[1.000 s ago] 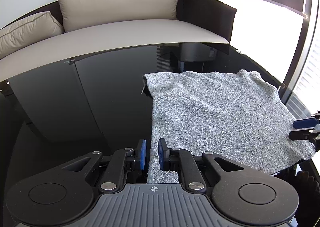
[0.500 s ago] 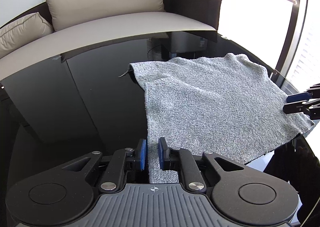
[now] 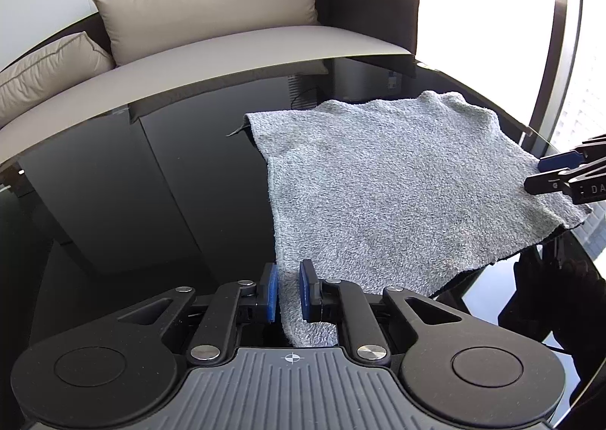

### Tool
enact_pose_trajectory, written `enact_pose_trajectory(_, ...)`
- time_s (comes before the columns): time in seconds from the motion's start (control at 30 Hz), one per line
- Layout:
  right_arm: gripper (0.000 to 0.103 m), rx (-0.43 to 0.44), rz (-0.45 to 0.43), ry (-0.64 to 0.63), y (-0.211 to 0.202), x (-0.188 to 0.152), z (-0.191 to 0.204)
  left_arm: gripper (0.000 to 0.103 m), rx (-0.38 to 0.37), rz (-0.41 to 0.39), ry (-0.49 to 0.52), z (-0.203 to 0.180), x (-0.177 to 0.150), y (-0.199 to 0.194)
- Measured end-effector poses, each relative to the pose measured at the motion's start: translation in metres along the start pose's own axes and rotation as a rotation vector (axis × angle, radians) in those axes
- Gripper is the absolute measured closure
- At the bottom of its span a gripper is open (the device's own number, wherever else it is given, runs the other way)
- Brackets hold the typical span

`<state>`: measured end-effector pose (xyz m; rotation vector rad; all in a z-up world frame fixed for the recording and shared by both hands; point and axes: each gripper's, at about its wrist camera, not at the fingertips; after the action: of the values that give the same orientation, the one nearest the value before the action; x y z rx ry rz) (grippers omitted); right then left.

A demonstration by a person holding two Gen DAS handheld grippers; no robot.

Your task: Fold towel

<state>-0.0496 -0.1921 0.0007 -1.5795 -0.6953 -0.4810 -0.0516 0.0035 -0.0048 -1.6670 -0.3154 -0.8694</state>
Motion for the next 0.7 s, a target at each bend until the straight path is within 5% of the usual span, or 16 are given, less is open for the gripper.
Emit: enact_pose_trajectory(0.7,0.040,-0.011,-0.039,0.009,-0.0041,-0.0056,0.0089,0.086,-0.015,-0.047,-0.076,0.0041,-0.0041,-0.0057)
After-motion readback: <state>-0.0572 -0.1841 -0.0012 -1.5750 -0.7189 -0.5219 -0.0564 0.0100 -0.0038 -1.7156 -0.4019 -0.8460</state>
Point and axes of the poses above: each gripper's, at about its wrist camera, not at the fingertips, and y roughly the way its jaws point, z to its left, x to its top, and after that the axes turned 13 degrees about -x, right-handed
